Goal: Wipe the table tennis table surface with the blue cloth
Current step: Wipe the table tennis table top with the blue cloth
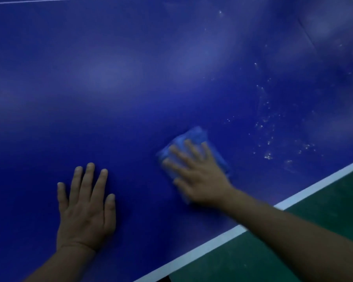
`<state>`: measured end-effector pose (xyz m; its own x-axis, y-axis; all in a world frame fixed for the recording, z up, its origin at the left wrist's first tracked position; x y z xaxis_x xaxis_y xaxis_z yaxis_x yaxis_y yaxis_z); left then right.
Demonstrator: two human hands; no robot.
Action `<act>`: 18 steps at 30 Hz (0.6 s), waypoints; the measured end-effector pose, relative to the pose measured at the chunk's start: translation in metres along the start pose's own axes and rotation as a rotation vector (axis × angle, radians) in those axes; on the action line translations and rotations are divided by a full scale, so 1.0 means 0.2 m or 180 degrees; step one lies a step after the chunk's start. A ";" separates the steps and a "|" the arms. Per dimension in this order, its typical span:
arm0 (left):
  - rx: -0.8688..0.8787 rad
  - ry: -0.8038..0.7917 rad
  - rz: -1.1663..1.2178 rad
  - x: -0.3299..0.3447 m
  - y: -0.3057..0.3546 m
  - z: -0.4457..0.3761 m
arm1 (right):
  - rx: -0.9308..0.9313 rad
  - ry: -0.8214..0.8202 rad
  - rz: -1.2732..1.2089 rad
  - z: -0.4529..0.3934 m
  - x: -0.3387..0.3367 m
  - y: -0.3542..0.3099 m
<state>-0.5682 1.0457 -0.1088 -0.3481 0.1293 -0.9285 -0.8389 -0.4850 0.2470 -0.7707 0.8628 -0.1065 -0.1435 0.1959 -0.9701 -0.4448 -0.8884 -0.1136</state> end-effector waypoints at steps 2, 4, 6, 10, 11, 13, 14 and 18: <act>-0.0025 -0.0027 -0.0016 0.00 0.00 0.00 | 0.1356 0.0134 -0.0128 0.08 -0.04 0.49; -0.0018 -0.0048 -0.0030 0.00 0.00 0.00 | 0.2873 0.0046 -0.0566 0.28 -0.07 0.92; -0.0015 -0.0065 -0.0031 0.00 0.00 -0.01 | 0.3673 0.0204 -0.1022 0.42 -0.10 1.03; -0.0038 -0.0119 -0.0015 0.00 0.00 0.00 | 0.3284 0.0444 -0.0728 0.21 -0.05 0.56; -0.0051 -0.0119 -0.0002 0.00 0.00 0.00 | 0.2613 0.0414 -0.0536 0.12 -0.04 0.35; -0.0082 -0.0131 0.0003 -0.01 0.00 0.00 | 0.1242 0.0192 -0.0146 0.08 0.03 0.03; -0.0078 -0.0144 0.0002 -0.01 0.00 0.00 | 0.0991 0.0125 -0.0054 0.11 0.04 0.03; -0.0087 -0.0151 0.0059 -0.02 0.01 0.00 | 0.2919 0.0050 -0.0498 0.47 0.02 0.64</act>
<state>-0.5690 1.0440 -0.1054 -0.3835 0.1607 -0.9094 -0.8206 -0.5110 0.2558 -0.9116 0.7892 -0.1053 -0.0139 0.2743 -0.9615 -0.9838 -0.1754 -0.0358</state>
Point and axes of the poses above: each hand's wrist, its own z-axis away from the middle knuckle, its own x-axis out of the palm, y = z × x, the point moved 6 cm from there along -z, towards the middle knuckle, and after that the axes turned 10 degrees about -y, right-handed, at the moved point
